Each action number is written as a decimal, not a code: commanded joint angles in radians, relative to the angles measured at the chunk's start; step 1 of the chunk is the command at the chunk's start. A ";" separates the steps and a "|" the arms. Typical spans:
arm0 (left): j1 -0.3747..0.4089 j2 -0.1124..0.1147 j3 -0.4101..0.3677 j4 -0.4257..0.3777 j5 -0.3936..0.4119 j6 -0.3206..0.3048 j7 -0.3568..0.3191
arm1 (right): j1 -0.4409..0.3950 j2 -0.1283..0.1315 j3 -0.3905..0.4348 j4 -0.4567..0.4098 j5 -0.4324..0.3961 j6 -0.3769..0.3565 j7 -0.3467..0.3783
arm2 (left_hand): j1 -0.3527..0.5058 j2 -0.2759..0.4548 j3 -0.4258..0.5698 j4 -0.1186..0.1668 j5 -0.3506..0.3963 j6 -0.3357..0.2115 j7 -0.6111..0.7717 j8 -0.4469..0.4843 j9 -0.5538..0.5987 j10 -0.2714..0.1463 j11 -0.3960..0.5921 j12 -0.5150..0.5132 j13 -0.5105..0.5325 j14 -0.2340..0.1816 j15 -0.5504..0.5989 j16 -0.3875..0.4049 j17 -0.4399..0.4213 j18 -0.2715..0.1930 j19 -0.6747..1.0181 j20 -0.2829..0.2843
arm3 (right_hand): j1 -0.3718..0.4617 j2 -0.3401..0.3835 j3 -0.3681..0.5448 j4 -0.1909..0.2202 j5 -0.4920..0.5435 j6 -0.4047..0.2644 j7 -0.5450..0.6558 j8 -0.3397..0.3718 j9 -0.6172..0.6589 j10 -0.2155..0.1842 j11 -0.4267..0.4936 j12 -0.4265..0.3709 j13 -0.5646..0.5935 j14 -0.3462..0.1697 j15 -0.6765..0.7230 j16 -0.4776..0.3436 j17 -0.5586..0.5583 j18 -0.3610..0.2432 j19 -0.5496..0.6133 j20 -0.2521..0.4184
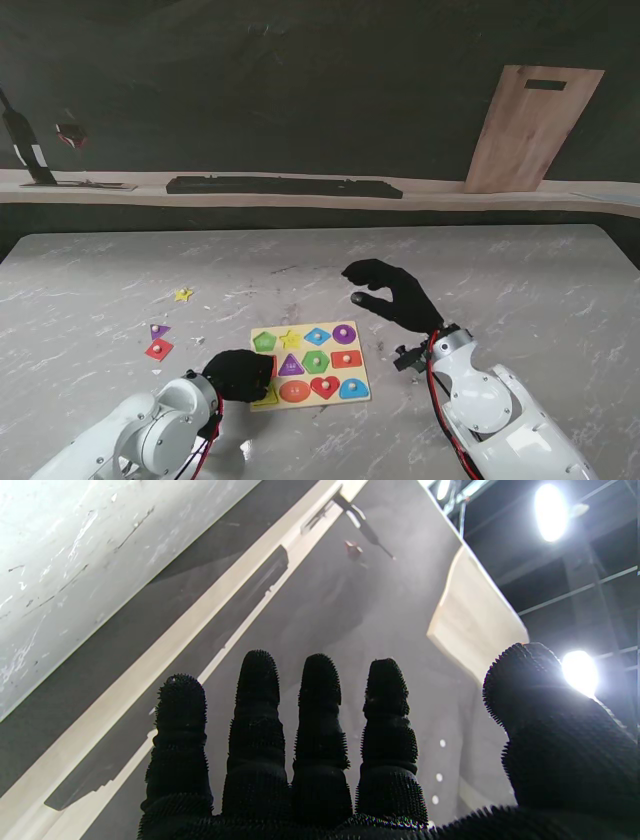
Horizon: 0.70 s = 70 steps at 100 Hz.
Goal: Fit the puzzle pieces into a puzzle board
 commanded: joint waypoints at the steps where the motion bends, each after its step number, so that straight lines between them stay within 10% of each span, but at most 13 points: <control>1: -0.004 -0.002 0.005 0.009 0.000 -0.004 -0.001 | -0.005 -0.004 -0.002 -0.001 -0.001 0.000 0.001 | 0.016 0.012 0.047 -0.027 -0.019 -0.018 0.012 0.002 -0.018 0.023 0.016 0.013 -0.018 0.012 0.031 -0.001 0.006 0.008 0.030 -0.002 | -0.003 0.023 -0.025 0.046 0.017 -0.032 -0.024 0.018 0.031 0.006 -0.019 0.008 0.025 0.000 0.000 0.006 -0.008 0.005 0.003 0.016; 70: 0.001 0.003 -0.001 0.014 -0.006 -0.056 -0.016 | -0.008 -0.006 0.001 -0.005 0.000 0.004 -0.006 | 0.052 0.015 0.060 -0.034 -0.034 -0.056 0.005 -0.008 -0.025 -0.009 -0.061 0.030 -0.052 -0.002 -0.004 -0.011 -0.034 -0.018 0.004 -0.006 | -0.001 0.031 -0.035 0.048 0.018 -0.031 -0.025 0.018 0.035 0.007 -0.020 0.009 0.026 0.001 0.000 0.007 -0.008 0.005 0.003 0.017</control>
